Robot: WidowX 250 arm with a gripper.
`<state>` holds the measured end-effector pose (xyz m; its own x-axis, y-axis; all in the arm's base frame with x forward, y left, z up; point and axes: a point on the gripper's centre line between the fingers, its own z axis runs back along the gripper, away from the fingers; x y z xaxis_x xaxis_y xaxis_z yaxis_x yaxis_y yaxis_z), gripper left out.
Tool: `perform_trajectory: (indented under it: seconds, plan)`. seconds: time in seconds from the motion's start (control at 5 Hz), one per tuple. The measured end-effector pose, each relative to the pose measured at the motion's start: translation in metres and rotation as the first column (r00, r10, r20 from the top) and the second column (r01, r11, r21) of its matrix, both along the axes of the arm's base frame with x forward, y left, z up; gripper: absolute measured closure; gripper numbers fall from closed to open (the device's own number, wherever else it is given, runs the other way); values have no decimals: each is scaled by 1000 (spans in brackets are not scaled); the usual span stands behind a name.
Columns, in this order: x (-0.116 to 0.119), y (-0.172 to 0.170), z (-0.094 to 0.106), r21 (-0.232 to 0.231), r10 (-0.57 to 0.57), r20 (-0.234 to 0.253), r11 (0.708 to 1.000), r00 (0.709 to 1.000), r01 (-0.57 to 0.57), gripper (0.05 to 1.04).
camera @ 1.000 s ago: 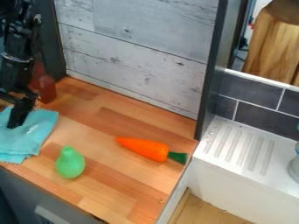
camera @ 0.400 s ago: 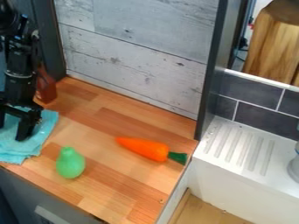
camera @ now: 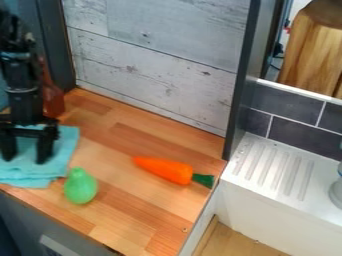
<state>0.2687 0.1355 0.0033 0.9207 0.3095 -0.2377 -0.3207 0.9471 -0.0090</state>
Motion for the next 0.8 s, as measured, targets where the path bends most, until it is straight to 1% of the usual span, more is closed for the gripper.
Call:
perform_trajectory:
  seconds: [0.2, 0.4, 0.6, 0.8]
  plan:
    - [26, -43, 5, -64, -73, 47, 995, 996, 76, 83]
    - [40, -52, 5, -58, -88, 63, 994, 994, 92, 83]
    - [58, -51, 5, -42, -87, 68, 995, 994, 90, 83]
    - [79, -51, 10, -11, -117, 91, 993, 989, 118, 83]
